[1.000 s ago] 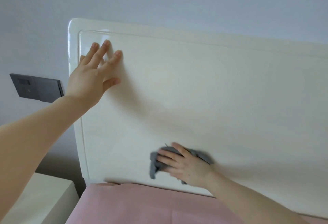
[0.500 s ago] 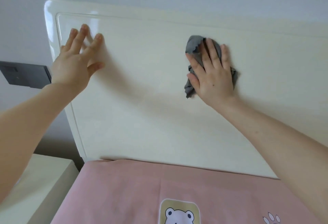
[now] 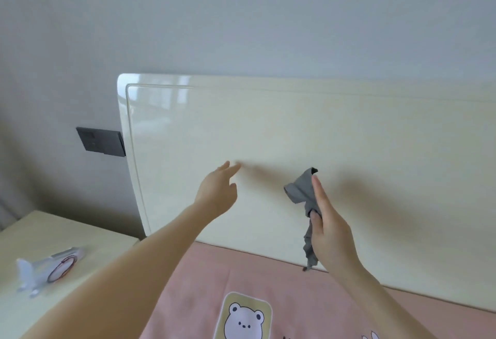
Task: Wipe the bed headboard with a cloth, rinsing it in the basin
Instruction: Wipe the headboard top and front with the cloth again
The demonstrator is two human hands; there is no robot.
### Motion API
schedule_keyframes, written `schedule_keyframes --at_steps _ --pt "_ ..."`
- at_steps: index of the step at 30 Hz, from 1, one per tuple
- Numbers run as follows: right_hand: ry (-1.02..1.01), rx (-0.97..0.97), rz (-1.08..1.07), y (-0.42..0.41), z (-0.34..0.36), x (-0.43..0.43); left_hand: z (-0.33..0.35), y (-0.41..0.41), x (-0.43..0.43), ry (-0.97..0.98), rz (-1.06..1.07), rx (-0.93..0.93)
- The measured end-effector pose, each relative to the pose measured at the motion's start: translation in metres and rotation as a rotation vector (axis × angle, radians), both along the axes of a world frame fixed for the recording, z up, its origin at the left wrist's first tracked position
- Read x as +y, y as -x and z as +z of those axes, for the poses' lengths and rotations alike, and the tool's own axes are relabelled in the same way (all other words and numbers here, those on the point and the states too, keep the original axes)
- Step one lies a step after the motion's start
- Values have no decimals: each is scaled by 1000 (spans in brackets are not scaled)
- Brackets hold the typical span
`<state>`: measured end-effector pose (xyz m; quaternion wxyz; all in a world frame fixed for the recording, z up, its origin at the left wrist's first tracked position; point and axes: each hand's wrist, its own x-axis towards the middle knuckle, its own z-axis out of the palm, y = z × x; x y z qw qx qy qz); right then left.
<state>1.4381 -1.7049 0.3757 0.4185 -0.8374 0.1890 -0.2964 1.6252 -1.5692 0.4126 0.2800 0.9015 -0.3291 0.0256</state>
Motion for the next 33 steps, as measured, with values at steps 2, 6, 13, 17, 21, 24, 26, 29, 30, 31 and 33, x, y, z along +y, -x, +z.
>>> schedule_keyframes --at_steps 2,6,13,17,21,24,26,29,30,31,33 --pt "-432 -86 -29 26 22 -5 1 16 -5 -34 0 7" --pt "-998 -211 -14 54 52 -24 5 40 -19 -35 -32 -28" --pt "-973 -409 -131 57 60 -35 29 21 -19 -84 -175 -446" --pt "-574 -446 -326 46 65 -50 52 -18 -34 -151 -243 -845" --pt "151 -479 -405 -33 72 -52 71 -60 -62 -123 -337 -1123" --pt "722 -415 -453 -118 75 -61 74 -95 -73 -47 -424 -1243" --pt "985 -292 -547 -157 80 -66 72 -114 -79 -1 -459 -1316" --pt "1197 -197 -568 -153 82 -87 67 -125 -86 13 -460 -1344" --pt "1212 -178 -603 -139 78 -100 66 -125 -88 5 -457 -1342" --pt "1178 -165 -691 -122 71 -117 66 -125 -89 2 -458 -1344" --pt "936 -182 -968 -88 56 -146 67 -124 -88 -1 -458 -1339"
